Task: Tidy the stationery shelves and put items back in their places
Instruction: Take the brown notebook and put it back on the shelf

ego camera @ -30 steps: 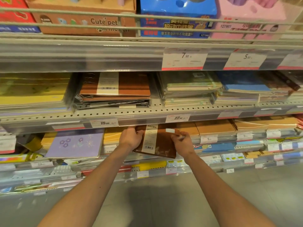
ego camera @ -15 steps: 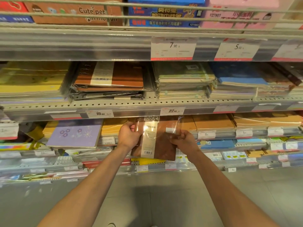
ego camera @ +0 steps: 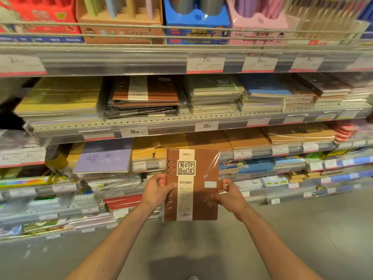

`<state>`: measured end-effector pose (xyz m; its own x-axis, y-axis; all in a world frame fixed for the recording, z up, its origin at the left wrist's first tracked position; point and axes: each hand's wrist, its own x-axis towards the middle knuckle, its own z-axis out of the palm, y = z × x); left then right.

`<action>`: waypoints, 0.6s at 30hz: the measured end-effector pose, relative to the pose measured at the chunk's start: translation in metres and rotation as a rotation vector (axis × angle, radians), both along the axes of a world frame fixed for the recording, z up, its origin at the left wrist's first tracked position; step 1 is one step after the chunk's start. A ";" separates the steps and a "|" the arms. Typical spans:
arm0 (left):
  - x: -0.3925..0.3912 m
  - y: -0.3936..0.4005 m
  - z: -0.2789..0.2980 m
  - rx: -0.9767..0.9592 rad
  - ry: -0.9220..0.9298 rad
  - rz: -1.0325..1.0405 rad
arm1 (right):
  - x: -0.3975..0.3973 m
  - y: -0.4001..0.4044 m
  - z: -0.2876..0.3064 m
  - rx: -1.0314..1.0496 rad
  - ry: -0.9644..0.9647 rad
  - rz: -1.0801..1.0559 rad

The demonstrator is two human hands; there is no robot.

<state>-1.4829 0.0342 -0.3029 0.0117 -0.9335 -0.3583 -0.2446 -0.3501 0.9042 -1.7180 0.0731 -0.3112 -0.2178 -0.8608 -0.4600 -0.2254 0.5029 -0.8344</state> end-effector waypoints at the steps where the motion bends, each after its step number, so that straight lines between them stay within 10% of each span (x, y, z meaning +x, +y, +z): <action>1: 0.006 0.008 0.002 -0.007 0.019 -0.001 | 0.005 0.008 0.002 -0.008 -0.004 -0.002; 18: 0.107 0.038 0.137 -0.391 0.141 0.120 | 0.089 0.018 0.138 -0.353 -0.216 0.068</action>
<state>-1.3759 0.0725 -0.1656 0.1047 -0.9944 0.0161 -0.0872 0.0069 0.9962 -1.6289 0.0916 -0.1736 -0.0857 -0.9829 -0.1629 -0.0489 0.1675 -0.9847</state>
